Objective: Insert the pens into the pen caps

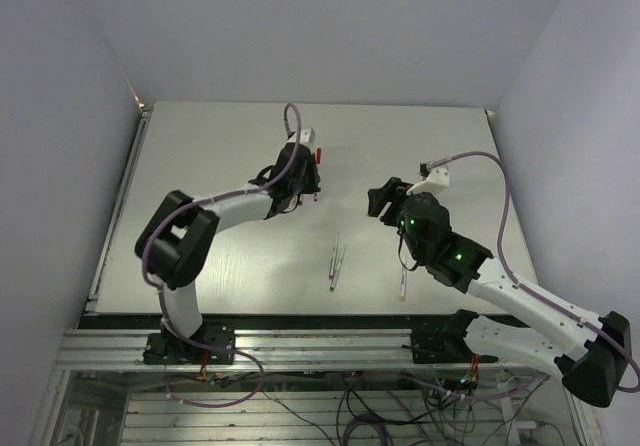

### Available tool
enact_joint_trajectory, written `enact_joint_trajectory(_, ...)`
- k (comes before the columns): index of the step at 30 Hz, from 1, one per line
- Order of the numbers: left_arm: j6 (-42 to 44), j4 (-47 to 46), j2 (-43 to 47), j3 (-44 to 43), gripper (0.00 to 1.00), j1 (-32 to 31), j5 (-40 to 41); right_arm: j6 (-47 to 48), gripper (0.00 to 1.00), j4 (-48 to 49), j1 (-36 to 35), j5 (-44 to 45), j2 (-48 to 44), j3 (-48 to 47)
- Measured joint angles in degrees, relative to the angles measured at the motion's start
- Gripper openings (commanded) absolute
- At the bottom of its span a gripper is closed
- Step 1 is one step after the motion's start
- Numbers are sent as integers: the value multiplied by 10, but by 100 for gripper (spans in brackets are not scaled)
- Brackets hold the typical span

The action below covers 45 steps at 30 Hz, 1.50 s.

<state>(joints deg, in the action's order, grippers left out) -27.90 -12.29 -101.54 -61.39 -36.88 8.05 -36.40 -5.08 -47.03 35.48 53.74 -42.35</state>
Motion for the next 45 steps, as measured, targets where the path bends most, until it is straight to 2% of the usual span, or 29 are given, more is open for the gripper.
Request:
enact_joint_trajectory(9,29,93,-143,-126,7,15,-11,-28,59,-32,1,1,-23,14)
enact_joint_trajectory(18,37,132,-174,-170,8,28,-10,-44,59,-40,1,1,-28,36)
enact_joint_trajectory(31,27,168,-214,-217,24,32,7,-52,57,-46,1,0,-26,41)
enact_joint_trajectory(36,24,171,-214,-217,40,32,18,-52,57,-47,1,0,-24,45)
enact_joint_trajectory(45,24,182,-206,-221,41,34,23,-51,57,-46,1,0,-20,45)
